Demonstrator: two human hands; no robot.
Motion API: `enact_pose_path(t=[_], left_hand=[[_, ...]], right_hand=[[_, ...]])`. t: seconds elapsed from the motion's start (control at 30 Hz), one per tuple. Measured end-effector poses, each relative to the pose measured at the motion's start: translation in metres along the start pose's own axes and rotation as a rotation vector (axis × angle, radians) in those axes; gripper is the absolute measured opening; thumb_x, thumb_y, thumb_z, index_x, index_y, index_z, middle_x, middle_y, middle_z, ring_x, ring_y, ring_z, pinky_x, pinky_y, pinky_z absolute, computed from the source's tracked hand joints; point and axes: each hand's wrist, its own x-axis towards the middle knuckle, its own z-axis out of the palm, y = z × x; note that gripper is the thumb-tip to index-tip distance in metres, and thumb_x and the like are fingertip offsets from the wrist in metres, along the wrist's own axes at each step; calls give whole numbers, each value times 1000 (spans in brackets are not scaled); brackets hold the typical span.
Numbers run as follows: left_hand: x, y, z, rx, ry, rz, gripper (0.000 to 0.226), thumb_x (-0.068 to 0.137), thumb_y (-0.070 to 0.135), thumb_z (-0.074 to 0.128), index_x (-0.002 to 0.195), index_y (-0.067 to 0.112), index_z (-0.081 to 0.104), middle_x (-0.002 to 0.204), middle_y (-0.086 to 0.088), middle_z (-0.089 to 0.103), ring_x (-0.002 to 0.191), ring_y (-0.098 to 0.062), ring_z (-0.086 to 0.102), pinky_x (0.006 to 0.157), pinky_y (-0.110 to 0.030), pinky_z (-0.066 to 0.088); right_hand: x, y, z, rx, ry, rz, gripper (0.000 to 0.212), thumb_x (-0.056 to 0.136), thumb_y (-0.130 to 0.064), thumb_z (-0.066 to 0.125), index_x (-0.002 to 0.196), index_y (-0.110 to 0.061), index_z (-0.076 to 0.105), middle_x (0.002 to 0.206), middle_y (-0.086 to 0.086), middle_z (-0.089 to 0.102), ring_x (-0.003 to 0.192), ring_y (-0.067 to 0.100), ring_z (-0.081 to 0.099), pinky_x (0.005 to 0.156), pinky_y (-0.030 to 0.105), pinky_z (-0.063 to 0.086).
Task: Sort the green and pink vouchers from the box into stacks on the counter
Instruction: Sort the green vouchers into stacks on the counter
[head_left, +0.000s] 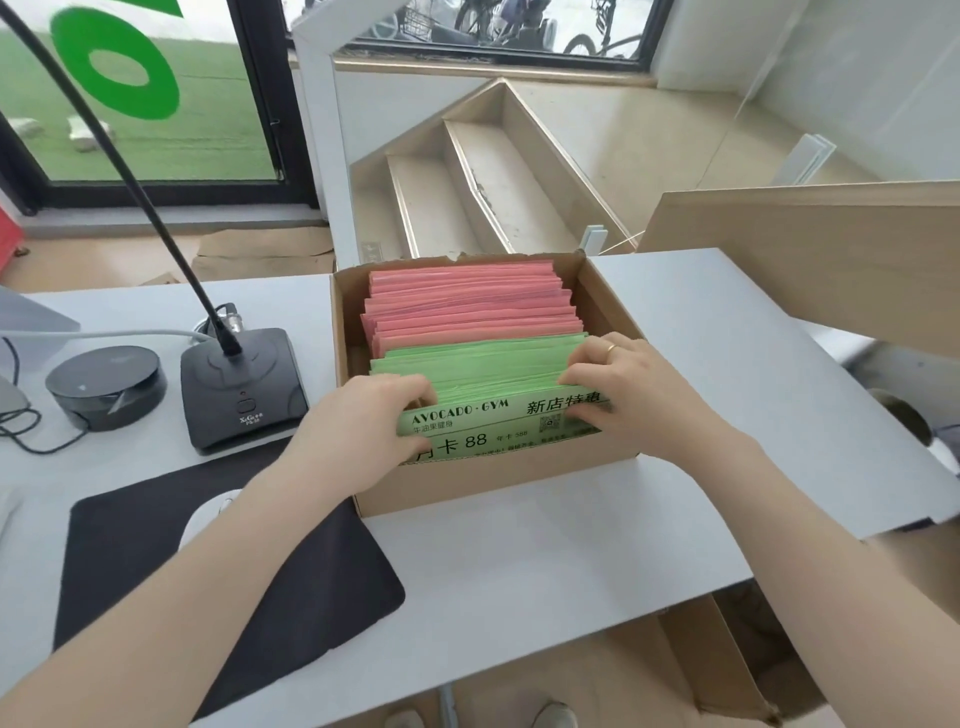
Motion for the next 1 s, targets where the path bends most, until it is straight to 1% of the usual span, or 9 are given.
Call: enact_pose_path(t=[0.17,0.3,0.4,0.5,0.63,0.73,0.83,0.9,1.0], left_hand=[[-6,-10,7,-81,152,231,24,66,10,82,88,10,72,92,-2,63,85,-24,58,72,-41,53],[-6,-6,1,-86,97,198,22,75,22,76,95,15,70,93,2,63,78,-17,53,70,-34,49],[0,-1,-3,49,-45,96,25,83,38,65,101,22,63,79,7,56,80,-17,50,69,-28,44],[1,5,-6,132,-18,55,27,85,41,62,103,22,63,74,7,52,77,-16,49,65,-27,41],[2,25,-26,-406,245,31,12,76,28,74,85,27,67,76,14,66,69,-8,60,61,-22,47],[10,65,-42,-742,318,106,23,70,19,78,75,36,63,66,22,66,61,3,59,59,-13,46],[13,111,-32,-953,334,140,26,69,10,78,76,32,65,72,21,68,68,1,63,61,-16,51],[11,143,-10,-985,306,173,26,71,6,77,78,29,67,75,16,70,73,-7,65,67,-27,56],[10,185,39,-1013,225,182,22,73,6,76,81,24,69,79,3,70,77,-19,65,75,-41,53]], right_hand=[[-11,-3,5,-110,202,-85,21,72,-18,68,93,-16,72,84,2,64,73,26,59,68,33,48],[-13,-4,4,-12,186,-76,18,70,-11,70,88,-10,70,80,3,63,65,25,55,60,27,45],[-5,-9,-5,-8,10,25,22,77,-16,69,97,-9,66,90,5,63,79,29,58,69,30,45],[3,-8,-10,-172,-204,131,22,89,-28,58,103,-12,60,100,1,59,98,25,54,75,31,34],[-8,1,-38,50,197,192,18,80,-20,65,95,-9,67,95,3,66,85,31,60,66,33,42],[-24,15,-72,145,392,283,18,79,-24,62,94,-16,68,93,-6,64,81,29,57,64,37,47],[-50,38,-96,173,491,338,21,77,-25,61,94,-17,70,92,-13,58,80,27,58,65,41,49],[-79,58,-105,177,527,380,18,77,-23,65,93,-16,70,91,-9,61,80,26,59,66,41,50],[-126,91,-100,233,436,475,16,77,-13,72,93,-11,71,91,2,65,83,25,59,74,42,49]])
